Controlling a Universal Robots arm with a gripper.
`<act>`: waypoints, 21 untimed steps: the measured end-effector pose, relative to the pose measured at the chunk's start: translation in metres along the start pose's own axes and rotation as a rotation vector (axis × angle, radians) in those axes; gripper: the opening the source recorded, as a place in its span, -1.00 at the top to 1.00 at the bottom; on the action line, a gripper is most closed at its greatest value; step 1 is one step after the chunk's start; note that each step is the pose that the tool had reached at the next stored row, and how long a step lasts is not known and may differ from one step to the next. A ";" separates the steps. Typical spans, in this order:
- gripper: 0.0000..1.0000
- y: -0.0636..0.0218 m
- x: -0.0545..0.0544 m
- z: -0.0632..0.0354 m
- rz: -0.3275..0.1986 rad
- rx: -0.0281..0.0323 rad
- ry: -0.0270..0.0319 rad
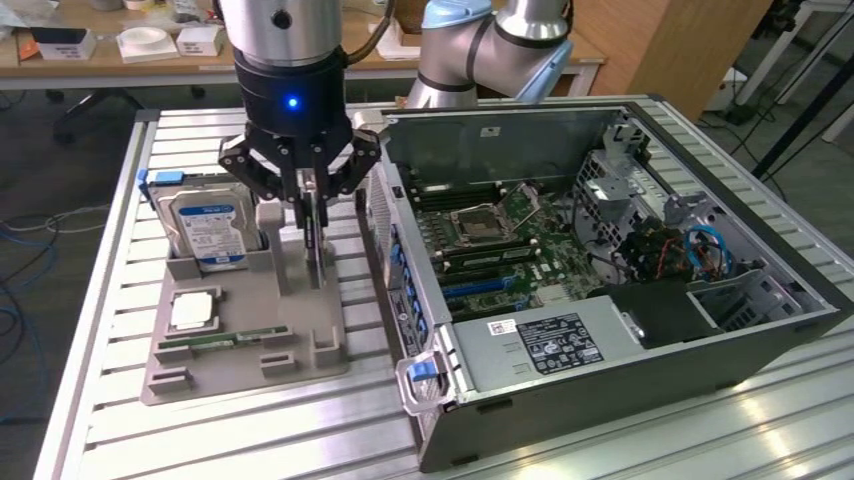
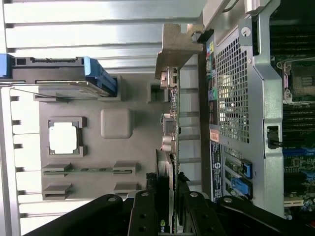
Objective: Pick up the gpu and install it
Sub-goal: 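Pick up the gpu and move the gpu toward the slot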
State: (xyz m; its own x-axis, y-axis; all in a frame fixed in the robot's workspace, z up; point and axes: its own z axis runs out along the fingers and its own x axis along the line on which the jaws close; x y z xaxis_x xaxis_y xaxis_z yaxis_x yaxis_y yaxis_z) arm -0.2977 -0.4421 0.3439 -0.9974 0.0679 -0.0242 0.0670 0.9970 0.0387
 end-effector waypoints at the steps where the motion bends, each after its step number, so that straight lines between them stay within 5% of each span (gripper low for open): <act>1: 0.47 0.0000 0.000 -0.0003 0.000 0.0000 0.0000; 21: 0.47 0.0000 0.003 -0.0035 0.002 0.0003 0.0001</act>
State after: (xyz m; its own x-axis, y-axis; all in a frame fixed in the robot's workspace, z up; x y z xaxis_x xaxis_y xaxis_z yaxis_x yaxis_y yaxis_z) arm -0.3007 -0.4420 0.3473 -0.9972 0.0702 -0.0240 0.0693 0.9969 0.0384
